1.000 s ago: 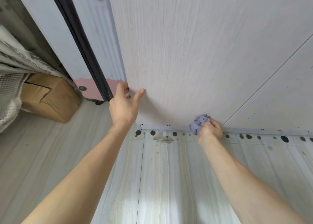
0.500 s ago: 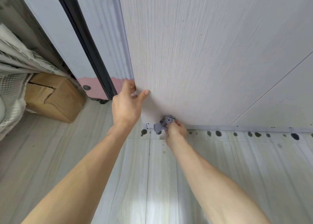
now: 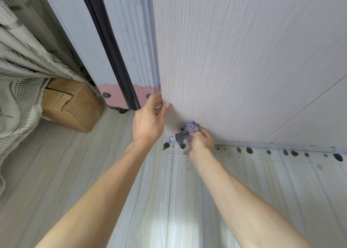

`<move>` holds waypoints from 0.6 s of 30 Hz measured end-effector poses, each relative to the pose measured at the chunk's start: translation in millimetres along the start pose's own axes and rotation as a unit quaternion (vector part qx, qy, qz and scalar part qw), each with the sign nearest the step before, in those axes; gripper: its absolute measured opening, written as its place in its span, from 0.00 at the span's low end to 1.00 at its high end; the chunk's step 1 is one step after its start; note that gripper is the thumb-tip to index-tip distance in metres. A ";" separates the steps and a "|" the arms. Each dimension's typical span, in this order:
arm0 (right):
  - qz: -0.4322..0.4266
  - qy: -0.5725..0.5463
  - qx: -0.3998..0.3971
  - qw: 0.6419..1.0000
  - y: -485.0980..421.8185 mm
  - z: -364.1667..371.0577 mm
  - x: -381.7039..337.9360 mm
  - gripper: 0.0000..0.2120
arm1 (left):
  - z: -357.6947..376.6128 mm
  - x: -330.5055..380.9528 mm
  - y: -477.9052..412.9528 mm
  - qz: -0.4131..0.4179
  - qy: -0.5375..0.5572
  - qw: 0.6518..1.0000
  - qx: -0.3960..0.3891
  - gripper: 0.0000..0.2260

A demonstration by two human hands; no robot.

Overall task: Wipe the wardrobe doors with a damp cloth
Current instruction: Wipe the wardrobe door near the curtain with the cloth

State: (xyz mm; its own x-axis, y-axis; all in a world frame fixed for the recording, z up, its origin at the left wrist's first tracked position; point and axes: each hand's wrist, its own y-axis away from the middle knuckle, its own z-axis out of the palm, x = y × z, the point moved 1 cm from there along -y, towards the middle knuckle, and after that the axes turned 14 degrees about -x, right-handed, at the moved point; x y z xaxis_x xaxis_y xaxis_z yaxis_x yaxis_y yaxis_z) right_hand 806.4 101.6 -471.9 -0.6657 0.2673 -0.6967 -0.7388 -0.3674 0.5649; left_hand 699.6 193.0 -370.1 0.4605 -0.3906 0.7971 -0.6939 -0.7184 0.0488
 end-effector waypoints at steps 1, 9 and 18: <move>0.006 0.004 -0.022 1.000 5.0 12.8 8.0 0.14 | 1.1 -13.5 4.3 -0.002 -0.021 1.000 -0.019 0.15; -0.058 0.038 0.043 0.997 -14.5 -18.9 -8.6 0.15 | 23.1 -158.3 60.1 -0.245 -0.177 0.925 -0.233 0.27; -0.348 0.391 -0.060 0.850 18.3 -7.4 -7.1 0.18 | 58.6 -217.4 101.3 -0.298 -0.301 0.825 -0.373 0.42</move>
State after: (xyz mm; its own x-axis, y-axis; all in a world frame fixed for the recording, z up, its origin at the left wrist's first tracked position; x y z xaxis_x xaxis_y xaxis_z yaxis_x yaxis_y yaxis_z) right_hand 798.4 86.4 -459.9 0.2368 -0.2004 -0.9507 -0.8780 -0.4631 -0.1211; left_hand 561.6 171.4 -573.8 0.8793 -0.4719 0.0641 -0.2882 -0.4201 0.8605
